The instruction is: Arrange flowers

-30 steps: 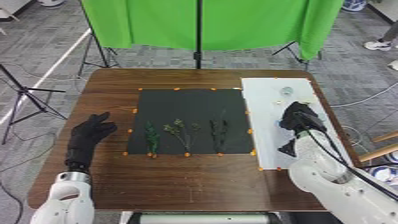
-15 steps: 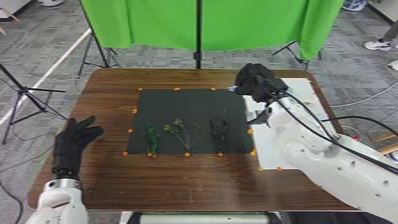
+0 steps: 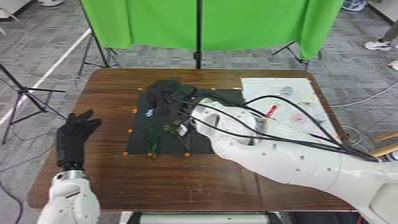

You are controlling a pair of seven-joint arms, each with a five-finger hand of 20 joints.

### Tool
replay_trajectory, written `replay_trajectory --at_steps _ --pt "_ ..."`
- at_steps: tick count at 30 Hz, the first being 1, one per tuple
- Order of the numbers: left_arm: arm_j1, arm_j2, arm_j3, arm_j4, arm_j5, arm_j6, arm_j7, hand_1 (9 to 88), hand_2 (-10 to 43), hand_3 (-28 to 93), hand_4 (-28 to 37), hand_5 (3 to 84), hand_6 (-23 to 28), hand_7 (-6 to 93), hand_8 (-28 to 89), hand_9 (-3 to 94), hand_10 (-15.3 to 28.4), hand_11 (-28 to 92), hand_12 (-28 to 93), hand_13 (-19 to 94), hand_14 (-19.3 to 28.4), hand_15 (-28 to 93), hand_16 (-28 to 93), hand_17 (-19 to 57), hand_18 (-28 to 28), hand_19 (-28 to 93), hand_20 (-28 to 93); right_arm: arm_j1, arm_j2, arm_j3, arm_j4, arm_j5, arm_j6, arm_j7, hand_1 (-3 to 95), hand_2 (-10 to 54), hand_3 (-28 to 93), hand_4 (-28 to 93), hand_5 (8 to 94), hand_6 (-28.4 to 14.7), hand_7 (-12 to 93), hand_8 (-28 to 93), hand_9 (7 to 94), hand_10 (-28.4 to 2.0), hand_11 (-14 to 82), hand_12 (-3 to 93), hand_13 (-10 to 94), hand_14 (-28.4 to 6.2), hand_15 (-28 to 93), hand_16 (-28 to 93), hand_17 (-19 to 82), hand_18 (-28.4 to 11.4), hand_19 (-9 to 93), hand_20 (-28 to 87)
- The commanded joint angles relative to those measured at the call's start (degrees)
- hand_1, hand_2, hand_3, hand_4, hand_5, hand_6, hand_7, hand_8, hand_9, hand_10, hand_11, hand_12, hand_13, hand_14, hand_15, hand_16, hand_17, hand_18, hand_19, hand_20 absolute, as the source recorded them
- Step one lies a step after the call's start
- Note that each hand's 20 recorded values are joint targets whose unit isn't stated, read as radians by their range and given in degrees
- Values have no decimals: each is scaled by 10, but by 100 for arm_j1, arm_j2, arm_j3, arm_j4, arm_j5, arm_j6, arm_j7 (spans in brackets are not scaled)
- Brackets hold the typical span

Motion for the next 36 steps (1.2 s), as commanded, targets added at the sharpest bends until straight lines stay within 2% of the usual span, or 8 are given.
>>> replay_trajectory --at_steps 1,5,8,10,15,21,27,36 --pt "-152 17 -51 27 287 -749 -364 223 337 605 -283 570 105 65 -62 585 185 235 99 451 204 256 -48 147 169 305 158 -15 -661 -240 202 -255 -260 -172 674 -95 527 -154 761 13 332 50 916 -75 81 417 937 21 700 265 681 -128 932 680" --pt "-120 -82 -56 45 490 -963 -459 224 335 599 -283 566 107 60 -61 583 187 232 98 455 206 262 -48 144 172 310 159 -185 -758 -183 387 -362 -390 -96 672 -95 530 -155 760 14 335 49 915 -75 82 418 937 22 700 267 681 -127 932 680" --pt "-64 -152 -37 3 628 -958 -437 222 333 596 -283 563 107 58 -61 578 188 229 97 455 208 262 -49 142 174 311 159 -291 -773 -178 491 -425 -484 -21 671 -95 532 -155 759 14 336 48 916 -75 81 417 937 22 700 268 681 -127 932 680" --pt "-37 -190 10 -2 660 -840 -388 222 332 593 -283 561 108 56 -61 575 189 226 97 454 210 261 -50 140 174 311 157 -429 -812 -108 564 -520 -545 11 671 -95 532 -156 758 14 337 48 915 -75 82 418 937 22 700 268 681 -126 932 680" --pt "-73 -246 222 50 459 -393 -216 224 299 574 -283 532 117 44 -60 547 189 217 95 445 211 259 -51 136 175 310 154 -705 -895 39 724 -798 -723 43 669 -95 534 -155 757 15 339 46 916 -75 81 416 937 22 701 270 684 -126 932 681" --pt "-107 -202 304 71 314 -202 -43 223 255 543 -283 508 119 40 -55 529 191 217 96 430 211 254 -50 130 175 307 150 -760 -907 18 820 -870 -702 118 668 -95 534 -156 756 16 341 46 916 -75 82 417 937 22 703 269 685 -126 932 682" --pt "-156 -190 274 82 368 -449 -120 221 230 526 -283 503 118 38 -54 520 192 215 95 417 210 244 -50 125 175 304 148 -800 -1002 10 939 -884 -435 356 663 -95 538 -161 751 20 346 49 916 -73 79 412 937 22 705 269 685 -128 932 682" --pt "-141 -202 253 71 404 -544 -193 220 215 520 -283 502 119 35 -53 521 192 215 95 416 211 242 -47 121 176 300 148 -799 -1089 63 1078 -737 -182 610 658 -95 548 -172 748 22 351 44 918 -73 79 408 937 21 706 266 685 -129 932 684"
